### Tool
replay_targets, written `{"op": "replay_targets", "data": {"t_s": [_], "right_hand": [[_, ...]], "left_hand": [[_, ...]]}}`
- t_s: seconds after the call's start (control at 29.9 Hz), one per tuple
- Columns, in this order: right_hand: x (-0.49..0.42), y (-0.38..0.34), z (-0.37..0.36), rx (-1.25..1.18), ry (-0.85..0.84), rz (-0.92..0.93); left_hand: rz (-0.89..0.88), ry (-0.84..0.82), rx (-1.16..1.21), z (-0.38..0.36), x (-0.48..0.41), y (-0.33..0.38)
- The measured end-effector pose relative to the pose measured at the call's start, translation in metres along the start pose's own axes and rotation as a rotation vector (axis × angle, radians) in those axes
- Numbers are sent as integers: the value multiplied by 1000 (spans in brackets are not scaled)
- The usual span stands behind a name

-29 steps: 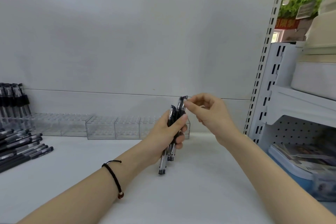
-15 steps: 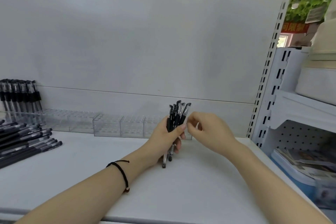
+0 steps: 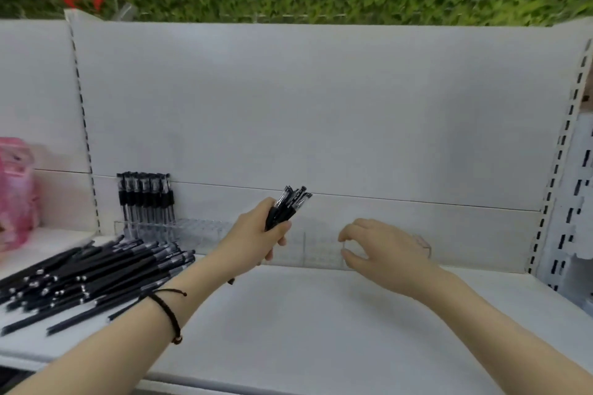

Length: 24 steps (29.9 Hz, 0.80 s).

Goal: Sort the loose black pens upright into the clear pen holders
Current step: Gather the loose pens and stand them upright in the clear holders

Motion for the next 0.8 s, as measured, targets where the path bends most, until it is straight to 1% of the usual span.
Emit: {"op": "replay_targets", "data": {"t_s": [0.13, 0.3, 0.5, 0.6, 0.74, 0.8], "right_hand": [[-54, -51, -16, -49, 0, 22], [-124, -105, -39, -67, 6, 32], [-193, -142, -66, -67, -8, 0], [-222, -152, -77, -141, 10, -28], [-254, -163, -77, -187, 68, -27], [-268, -167, -73, -278, 139, -57]], "left_hand": [[-2, 25, -127, 60, -6, -37], [-7, -48, -218, 123, -24, -83], [-59, -75, -172, 170, -52, -130], [-65, -100, -36, 177, -62, -144], [30, -120, 304, 183, -74, -162], [38, -115, 440, 187, -78, -166]]}}
Point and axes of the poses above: each hand's wrist, its own x-axis away from the middle knuckle, its own z-axis out of the back of the hand, y = z × x, the point moved 5 cm from there along -x, towards the middle knuckle, and after that the axes turned 13 degrees about z, right-handed, at the moved point
